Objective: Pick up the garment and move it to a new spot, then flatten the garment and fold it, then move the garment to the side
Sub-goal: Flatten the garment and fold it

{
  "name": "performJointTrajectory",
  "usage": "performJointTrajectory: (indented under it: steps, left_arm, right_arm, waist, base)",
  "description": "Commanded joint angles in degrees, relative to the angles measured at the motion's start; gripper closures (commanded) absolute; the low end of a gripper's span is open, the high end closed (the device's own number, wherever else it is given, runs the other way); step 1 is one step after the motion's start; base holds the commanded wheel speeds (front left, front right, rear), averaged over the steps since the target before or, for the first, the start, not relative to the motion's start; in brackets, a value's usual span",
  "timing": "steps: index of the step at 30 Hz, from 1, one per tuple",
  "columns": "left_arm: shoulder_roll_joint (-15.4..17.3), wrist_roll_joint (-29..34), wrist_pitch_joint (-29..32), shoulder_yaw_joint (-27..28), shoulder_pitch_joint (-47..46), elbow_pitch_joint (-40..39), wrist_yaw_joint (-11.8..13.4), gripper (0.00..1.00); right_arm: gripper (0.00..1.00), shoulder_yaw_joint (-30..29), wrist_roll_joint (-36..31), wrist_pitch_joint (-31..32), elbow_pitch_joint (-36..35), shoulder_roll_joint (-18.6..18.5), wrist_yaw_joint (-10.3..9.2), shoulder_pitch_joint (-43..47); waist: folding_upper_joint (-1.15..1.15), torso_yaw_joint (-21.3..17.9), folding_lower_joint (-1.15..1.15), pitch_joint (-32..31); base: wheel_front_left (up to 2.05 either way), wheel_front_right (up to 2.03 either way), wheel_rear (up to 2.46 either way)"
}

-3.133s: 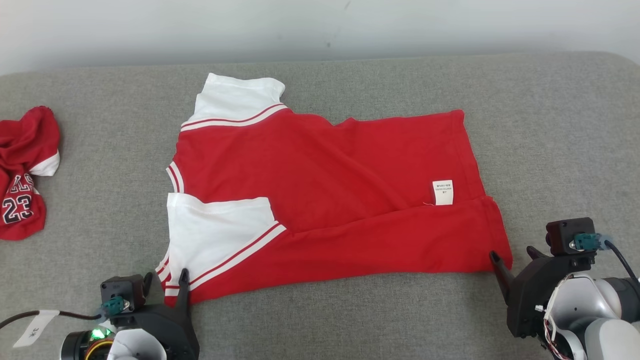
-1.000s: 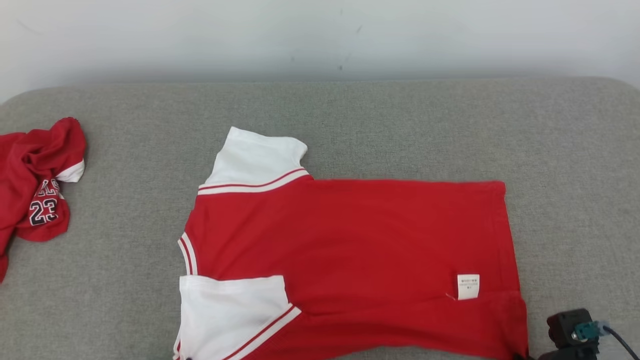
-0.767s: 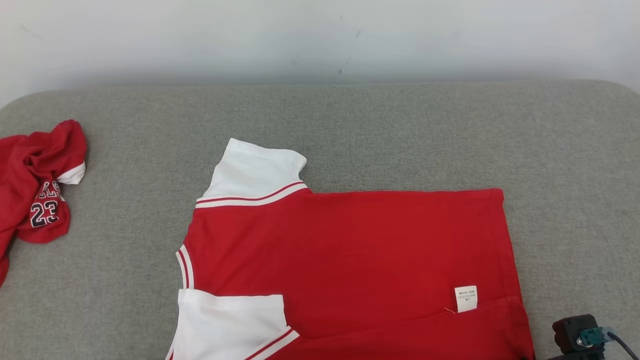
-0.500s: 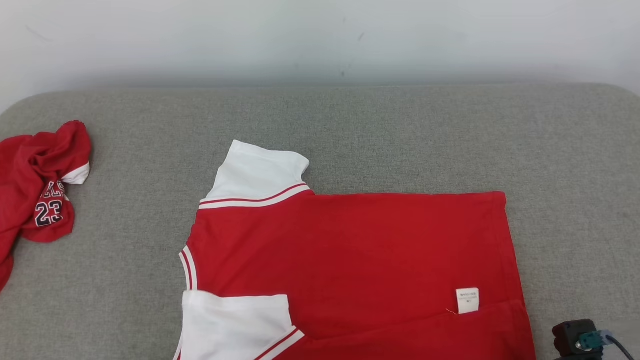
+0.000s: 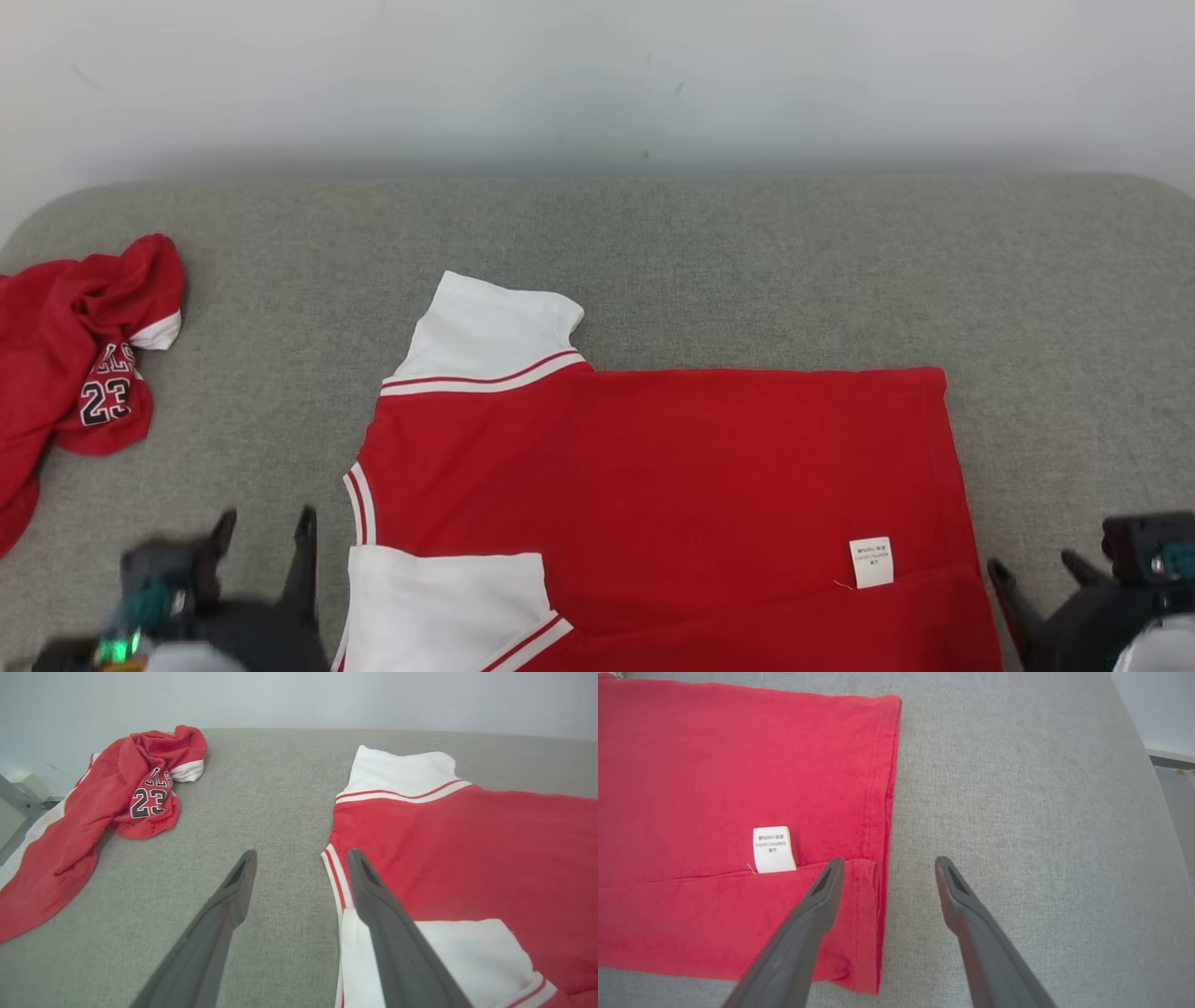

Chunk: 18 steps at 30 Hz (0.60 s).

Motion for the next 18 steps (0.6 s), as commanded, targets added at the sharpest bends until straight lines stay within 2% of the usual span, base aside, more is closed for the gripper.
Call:
performJointTrajectory:
  steps: [1, 8, 13, 18]
  left_arm:
    - [-0.20, -0.44, 0.56, -0.03, -0.89, 0.44, -0.04, 0.00]
    - [0.17, -2.27, 4.67, -3.24, -22.46, 13.52, -5.00, 0.00]
    - [0.19, -2.98, 6.50, -4.09, -35.68, 25.16, -6.19, 0.00]
    - [1.53, -2.60, 10.50, -4.58, -45.56, 35.20, -6.11, 0.00]
  right_arm:
    - [0.00, 0.14, -0.10, 0.28, -0.23, -0.56, -0.12, -0.96]
    - [0.00, 6.39, 0.69, 1.79, 0.99, -4.60, -0.12, -12.67]
    - [0.00, 14.25, 1.69, 0.52, 5.77, -6.19, -0.12, -23.28]
    - [0.00, 21.66, 2.63, -1.01, 9.70, -7.05, -0.12, -32.30]
  waist:
    - [0.00, -0.26, 0.01, 0.65]
    - [0.00, -3.42, 0.01, 6.81]
    - [0.00, -6.55, 0.01, 12.24]
    - [0.00, -9.42, 0.01, 16.77]
  base:
    - [0.00, 0.00, 0.00]
    - [0.00, 0.00, 0.00]
    - [0.00, 0.00, 0.00]
    - [0.00, 0.00, 0.00]
